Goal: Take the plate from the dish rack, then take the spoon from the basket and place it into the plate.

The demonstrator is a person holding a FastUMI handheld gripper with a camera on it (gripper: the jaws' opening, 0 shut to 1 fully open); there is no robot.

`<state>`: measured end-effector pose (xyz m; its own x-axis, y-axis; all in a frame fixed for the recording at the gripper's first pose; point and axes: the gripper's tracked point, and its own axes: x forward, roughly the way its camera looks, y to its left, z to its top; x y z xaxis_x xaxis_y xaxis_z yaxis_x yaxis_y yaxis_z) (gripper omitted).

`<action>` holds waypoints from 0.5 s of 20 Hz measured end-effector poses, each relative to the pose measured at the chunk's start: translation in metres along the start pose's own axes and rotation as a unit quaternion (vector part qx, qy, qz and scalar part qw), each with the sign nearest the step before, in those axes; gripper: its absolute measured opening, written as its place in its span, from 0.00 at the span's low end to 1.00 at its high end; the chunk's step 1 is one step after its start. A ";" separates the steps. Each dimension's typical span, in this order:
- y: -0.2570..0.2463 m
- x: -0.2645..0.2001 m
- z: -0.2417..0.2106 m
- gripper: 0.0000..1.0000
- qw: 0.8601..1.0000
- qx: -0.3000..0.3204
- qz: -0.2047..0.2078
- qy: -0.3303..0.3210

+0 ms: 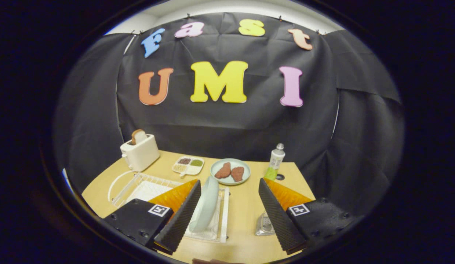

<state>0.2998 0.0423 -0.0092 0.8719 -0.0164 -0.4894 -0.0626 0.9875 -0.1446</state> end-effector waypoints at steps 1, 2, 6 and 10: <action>0.006 0.012 -0.002 1.00 1.000 0.000 0.007 0.027; 0.010 0.023 -0.004 1.00 0.999 -0.004 0.005 0.052; 0.014 0.046 -0.016 1.00 0.990 -0.033 -0.036 0.131; 0.009 0.065 -0.025 0.96 0.973 -0.062 -0.094 0.201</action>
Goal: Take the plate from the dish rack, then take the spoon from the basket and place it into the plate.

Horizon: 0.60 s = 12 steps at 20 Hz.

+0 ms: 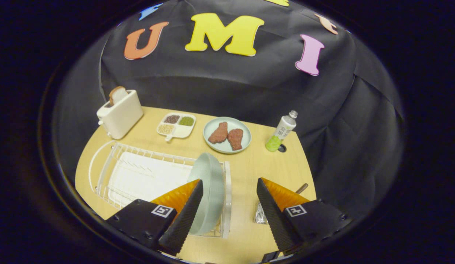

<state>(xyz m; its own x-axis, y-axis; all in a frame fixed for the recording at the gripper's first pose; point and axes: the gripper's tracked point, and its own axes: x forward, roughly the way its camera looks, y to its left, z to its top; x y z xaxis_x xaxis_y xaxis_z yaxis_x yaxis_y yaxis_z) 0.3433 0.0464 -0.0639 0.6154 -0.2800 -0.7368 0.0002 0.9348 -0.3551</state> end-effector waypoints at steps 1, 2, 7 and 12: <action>0.000 0.004 0.001 0.95 1.000 -0.008 -0.012 0.012; 0.001 0.005 -0.001 0.90 0.999 -0.011 -0.021 0.027; -0.003 0.012 -0.002 0.68 0.995 -0.004 -0.067 0.076; 0.020 0.006 -0.001 0.26 0.994 -0.005 -0.039 0.099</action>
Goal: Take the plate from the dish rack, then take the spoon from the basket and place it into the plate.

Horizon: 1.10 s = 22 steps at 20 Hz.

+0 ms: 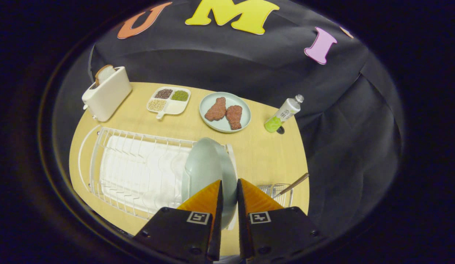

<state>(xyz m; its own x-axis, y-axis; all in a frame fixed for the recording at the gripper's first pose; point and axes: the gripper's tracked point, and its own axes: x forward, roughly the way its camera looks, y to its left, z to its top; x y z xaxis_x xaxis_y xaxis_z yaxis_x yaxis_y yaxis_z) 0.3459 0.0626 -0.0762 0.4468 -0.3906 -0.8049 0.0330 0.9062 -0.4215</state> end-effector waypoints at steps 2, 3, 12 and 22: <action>-0.003 0.002 -0.002 0.25 1.000 -0.003 -0.008 0.000; -0.006 0.002 -0.004 0.24 1.000 -0.003 -0.017 0.000; -0.021 -0.016 -0.009 0.11 0.997 0.024 -0.074 -0.011; -0.021 -0.036 0.016 0.10 0.975 0.017 -0.210 -0.065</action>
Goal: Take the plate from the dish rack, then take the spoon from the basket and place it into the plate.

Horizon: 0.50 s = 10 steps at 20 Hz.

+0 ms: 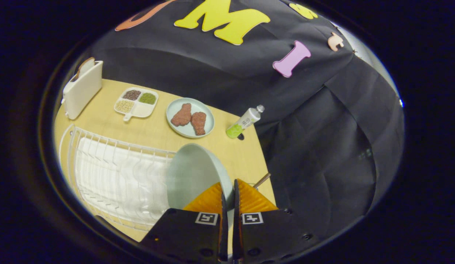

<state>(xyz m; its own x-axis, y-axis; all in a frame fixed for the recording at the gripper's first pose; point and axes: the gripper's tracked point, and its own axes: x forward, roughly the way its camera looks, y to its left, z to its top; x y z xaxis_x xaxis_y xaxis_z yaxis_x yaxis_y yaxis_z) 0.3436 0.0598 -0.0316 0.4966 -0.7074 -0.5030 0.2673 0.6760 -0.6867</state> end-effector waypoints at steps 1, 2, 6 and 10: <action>-0.004 -0.003 0.006 0.10 1.000 0.001 -0.019 -0.019; -0.005 -0.007 0.011 0.10 0.999 0.001 -0.030 -0.033; -0.002 -0.027 -0.002 0.10 0.997 0.021 0.039 -0.055; -0.023 -0.053 -0.030 0.10 0.987 0.064 0.111 -0.097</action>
<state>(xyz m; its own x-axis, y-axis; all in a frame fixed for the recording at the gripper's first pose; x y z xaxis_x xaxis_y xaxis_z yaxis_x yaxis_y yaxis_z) 0.2861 0.0761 -0.0051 0.7004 -0.4938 -0.5153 0.2291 0.8394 -0.4929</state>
